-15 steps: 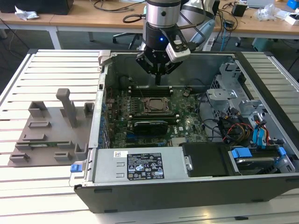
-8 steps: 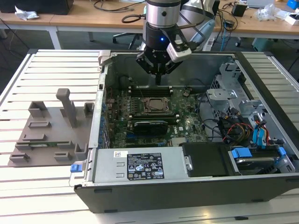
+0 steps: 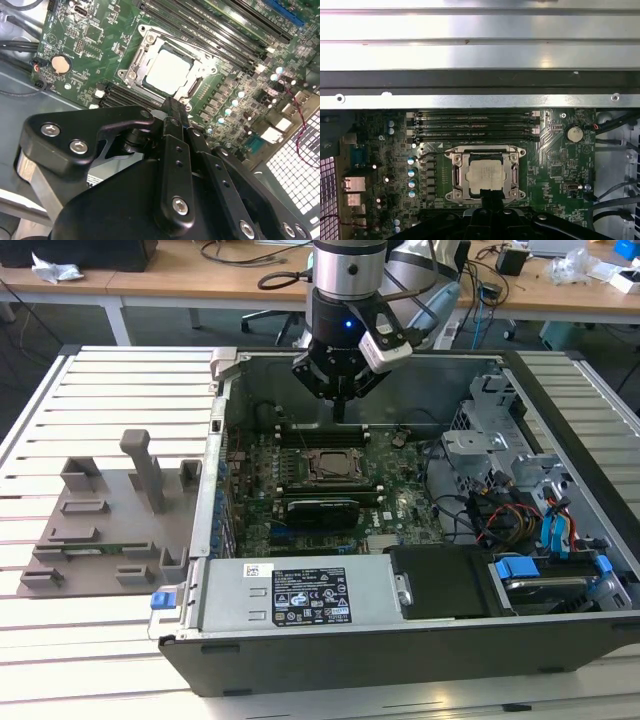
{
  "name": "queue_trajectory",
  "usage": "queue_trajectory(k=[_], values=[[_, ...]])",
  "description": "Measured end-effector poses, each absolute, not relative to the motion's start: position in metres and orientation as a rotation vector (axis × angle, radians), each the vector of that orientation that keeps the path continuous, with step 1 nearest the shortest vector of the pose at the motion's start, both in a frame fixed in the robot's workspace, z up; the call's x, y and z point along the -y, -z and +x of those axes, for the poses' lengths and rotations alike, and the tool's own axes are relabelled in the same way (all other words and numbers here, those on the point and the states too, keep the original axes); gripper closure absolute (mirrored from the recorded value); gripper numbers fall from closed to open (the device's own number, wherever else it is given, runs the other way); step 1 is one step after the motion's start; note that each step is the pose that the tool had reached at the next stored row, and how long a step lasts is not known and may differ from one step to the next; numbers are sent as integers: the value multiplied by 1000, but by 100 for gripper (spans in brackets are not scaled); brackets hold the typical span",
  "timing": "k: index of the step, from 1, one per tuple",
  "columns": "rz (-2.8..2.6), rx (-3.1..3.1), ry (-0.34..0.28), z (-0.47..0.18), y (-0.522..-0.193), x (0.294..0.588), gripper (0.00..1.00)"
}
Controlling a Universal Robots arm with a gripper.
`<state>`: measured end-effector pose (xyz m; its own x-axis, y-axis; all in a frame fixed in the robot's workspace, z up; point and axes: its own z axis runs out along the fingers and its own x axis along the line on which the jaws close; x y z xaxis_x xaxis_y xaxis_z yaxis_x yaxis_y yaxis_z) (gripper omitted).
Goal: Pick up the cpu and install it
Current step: 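Install the first cpu locking lever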
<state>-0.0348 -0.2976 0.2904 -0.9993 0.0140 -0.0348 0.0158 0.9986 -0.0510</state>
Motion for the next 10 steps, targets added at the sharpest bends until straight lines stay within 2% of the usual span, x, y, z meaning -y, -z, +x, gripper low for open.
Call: queue_trajectory(k=[10], values=[[-56, -3104, 78, -35, -290, 298, 89]])
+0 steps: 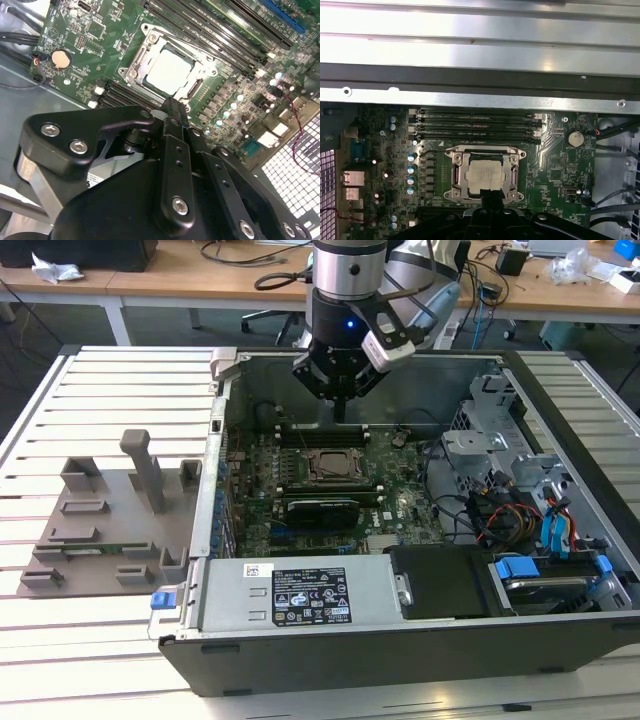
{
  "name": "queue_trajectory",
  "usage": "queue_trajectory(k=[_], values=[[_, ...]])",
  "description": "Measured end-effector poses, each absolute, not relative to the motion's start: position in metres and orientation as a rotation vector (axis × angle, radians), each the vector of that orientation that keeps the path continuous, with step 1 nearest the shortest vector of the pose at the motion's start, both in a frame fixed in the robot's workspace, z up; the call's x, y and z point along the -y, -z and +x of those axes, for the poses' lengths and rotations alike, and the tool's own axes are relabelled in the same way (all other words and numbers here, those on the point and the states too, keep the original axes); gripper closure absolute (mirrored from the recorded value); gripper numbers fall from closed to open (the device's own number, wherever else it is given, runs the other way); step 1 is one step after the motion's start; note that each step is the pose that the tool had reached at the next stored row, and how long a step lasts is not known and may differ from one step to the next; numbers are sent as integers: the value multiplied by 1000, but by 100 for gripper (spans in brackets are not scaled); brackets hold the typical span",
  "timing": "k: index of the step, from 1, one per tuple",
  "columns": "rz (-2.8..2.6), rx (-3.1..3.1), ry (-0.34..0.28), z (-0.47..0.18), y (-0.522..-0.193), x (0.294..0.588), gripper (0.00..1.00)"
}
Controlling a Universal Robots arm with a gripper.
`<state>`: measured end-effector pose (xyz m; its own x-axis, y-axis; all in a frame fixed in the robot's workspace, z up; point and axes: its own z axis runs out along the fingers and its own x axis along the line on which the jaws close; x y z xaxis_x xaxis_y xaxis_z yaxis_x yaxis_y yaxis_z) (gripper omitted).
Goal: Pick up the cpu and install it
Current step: 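Install the first cpu locking lever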
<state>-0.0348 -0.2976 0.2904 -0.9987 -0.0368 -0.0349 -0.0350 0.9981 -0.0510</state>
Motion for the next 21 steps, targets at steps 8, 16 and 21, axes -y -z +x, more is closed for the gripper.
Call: queue_trajectory(k=[8, 16, 21], values=[[-117, -3102, 77, -35, -290, 298, 89], [-177, -3098, 76, -35, -290, 298, 89], [-206, -3096, 75, -35, -290, 298, 89]])
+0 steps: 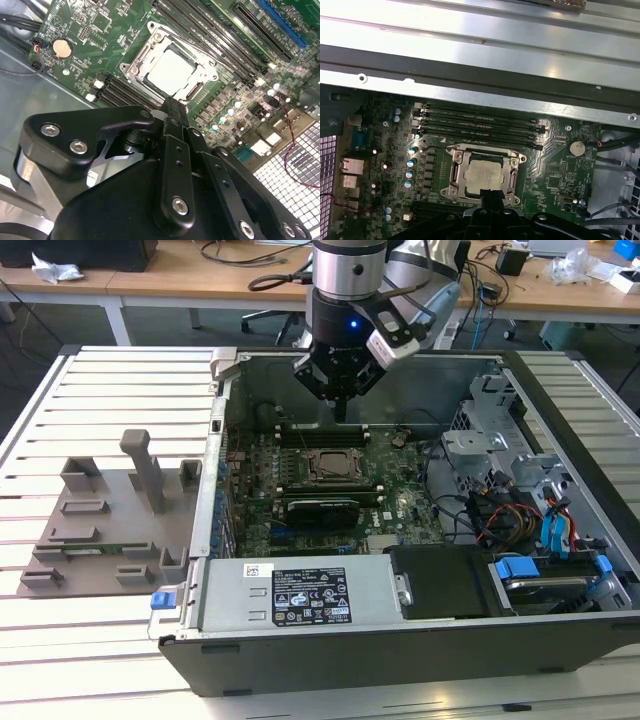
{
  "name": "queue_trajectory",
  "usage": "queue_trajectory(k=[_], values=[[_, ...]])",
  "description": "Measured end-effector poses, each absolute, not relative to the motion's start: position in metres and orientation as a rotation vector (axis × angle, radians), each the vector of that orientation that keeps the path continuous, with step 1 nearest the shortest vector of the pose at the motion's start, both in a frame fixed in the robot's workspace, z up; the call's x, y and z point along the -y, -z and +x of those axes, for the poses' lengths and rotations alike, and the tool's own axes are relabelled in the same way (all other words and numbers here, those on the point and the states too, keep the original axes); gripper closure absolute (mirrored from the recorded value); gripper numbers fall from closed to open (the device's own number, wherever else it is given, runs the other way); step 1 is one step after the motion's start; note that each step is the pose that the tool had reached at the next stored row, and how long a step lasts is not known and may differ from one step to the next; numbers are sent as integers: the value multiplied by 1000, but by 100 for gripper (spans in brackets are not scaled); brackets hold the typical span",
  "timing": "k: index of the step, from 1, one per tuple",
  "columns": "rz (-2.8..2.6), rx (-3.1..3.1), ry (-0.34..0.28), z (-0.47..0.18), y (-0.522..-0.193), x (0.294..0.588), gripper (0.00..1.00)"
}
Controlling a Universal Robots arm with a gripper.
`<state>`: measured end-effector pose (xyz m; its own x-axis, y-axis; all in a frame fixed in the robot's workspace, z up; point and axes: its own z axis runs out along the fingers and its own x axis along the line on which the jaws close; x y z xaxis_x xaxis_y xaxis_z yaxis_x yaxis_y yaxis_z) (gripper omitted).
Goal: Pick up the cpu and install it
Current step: 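Install the first cpu locking lever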
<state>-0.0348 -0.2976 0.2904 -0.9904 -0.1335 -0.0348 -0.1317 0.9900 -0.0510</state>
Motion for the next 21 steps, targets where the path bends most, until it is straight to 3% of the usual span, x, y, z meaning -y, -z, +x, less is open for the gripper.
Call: queue_trajectory(k=[21], values=[[-194, -3135, 59, -35, -290, 298, 89]])
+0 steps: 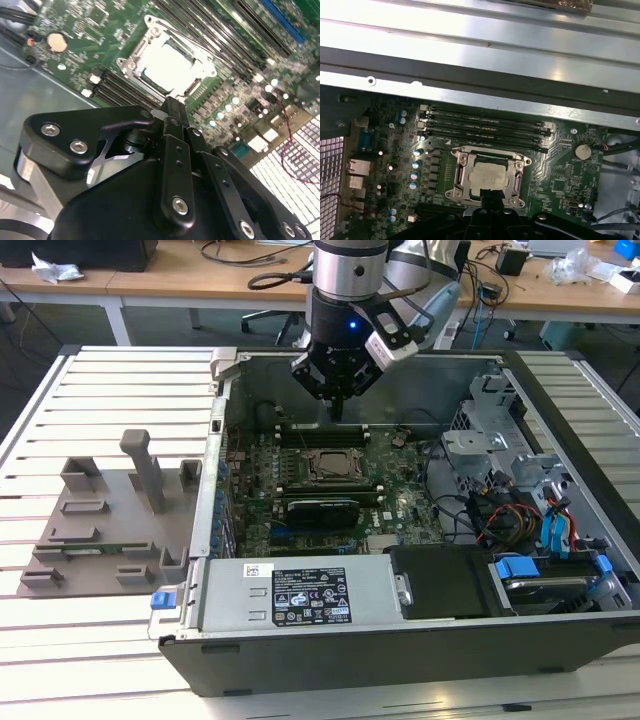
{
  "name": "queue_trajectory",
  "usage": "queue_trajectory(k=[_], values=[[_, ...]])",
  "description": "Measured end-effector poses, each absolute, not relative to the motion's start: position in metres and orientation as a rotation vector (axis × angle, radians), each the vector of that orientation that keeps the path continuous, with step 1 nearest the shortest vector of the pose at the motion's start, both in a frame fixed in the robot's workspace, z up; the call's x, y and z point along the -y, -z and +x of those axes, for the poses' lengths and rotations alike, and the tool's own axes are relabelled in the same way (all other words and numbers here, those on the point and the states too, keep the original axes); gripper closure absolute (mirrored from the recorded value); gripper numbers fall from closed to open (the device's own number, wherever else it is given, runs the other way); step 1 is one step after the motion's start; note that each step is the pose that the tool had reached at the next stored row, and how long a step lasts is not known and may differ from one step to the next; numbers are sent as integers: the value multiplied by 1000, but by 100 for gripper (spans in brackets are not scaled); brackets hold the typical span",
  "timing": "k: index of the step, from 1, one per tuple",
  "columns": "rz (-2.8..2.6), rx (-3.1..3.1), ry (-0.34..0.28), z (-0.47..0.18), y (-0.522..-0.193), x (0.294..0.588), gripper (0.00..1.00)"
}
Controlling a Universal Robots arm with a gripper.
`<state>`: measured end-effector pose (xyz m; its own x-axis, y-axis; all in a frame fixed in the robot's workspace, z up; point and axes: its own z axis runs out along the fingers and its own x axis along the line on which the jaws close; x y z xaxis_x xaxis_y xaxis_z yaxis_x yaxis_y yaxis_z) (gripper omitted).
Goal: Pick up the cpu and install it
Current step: 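Install the first cpu locking lever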
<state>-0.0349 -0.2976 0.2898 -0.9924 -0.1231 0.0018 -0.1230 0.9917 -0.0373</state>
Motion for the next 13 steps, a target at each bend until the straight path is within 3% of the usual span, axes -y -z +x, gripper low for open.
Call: queue_trajectory(k=[13], values=[[-127, -3144, 57, -35, -290, 298, 89]])
